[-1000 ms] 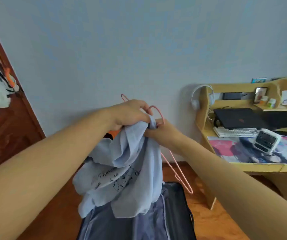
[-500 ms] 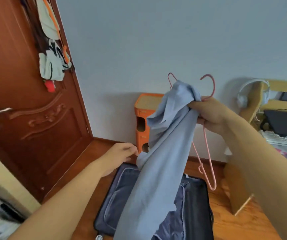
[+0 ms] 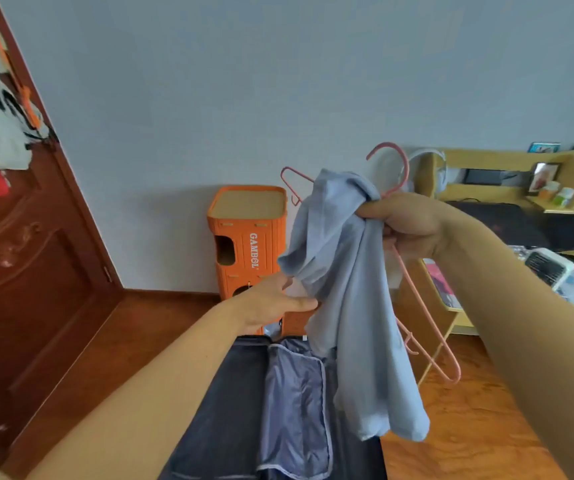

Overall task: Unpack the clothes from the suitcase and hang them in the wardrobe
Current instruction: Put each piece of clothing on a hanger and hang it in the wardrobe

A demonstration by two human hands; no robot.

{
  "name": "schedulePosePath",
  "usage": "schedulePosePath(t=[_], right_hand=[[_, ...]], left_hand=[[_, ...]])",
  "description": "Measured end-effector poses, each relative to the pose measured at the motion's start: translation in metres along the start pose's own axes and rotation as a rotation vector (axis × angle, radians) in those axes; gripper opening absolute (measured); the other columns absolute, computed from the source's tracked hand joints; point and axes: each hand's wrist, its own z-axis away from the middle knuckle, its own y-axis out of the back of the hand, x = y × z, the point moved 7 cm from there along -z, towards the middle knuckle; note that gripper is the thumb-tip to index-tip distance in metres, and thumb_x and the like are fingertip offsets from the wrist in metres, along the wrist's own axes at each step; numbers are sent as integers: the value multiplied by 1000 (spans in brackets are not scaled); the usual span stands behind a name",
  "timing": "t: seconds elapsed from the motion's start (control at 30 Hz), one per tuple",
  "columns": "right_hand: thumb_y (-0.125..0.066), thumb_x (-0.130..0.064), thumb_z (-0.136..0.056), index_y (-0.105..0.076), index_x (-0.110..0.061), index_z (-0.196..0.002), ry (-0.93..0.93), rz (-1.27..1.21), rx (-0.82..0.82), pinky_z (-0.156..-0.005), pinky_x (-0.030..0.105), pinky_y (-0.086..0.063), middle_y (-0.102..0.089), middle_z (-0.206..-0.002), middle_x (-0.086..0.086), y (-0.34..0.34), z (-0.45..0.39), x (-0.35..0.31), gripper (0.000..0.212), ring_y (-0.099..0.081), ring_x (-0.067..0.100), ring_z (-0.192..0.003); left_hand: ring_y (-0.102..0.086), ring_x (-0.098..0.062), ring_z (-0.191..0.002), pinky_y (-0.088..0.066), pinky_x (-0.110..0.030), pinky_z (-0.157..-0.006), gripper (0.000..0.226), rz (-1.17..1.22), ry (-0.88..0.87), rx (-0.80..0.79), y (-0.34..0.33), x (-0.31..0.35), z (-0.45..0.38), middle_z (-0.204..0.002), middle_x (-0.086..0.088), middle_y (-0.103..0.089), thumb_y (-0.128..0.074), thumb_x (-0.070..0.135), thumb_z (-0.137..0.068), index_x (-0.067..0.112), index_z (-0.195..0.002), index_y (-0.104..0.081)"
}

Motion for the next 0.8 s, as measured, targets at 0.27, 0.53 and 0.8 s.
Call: schedulePosePath(t=[0.27, 0.53, 0.8], right_hand=[[-51, -10, -102, -61, -10, -84, 59, -89, 241, -37, 14, -38, -59, -60, -1, 61, 27, -14, 20, -51, 3, -43], [-62, -16, -97, -54, -16, -95, 2, -447, 577, -33, 19, -26, -37, -66, -1, 124, -5, 46, 8, -31, 6, -40], [-81, -24, -82, -63, -5, -113, -172, 514, 686, -54, 27, -47, -62, -89, 8, 106, 1, 91, 40, -55, 18, -67]], left_hand=[[-64, -3, -91, -47, -32, -86, 20, -174, -146, 311, 4, 46, -19, -100, 9, -73, -51, 28, -106, 24, -109, -70], [-68, -10, -80, -57, -36, -81, 14, -387, 207, -286, -23, 4, 30, -92, 7, -76, -69, 32, -96, 19, -93, -74], [-67, -29, -93, -51, -37, -82, 29, 480, 124, 291, 24, 22, 43, -108, -18, -71, -53, 21, -103, 2, -117, -69]])
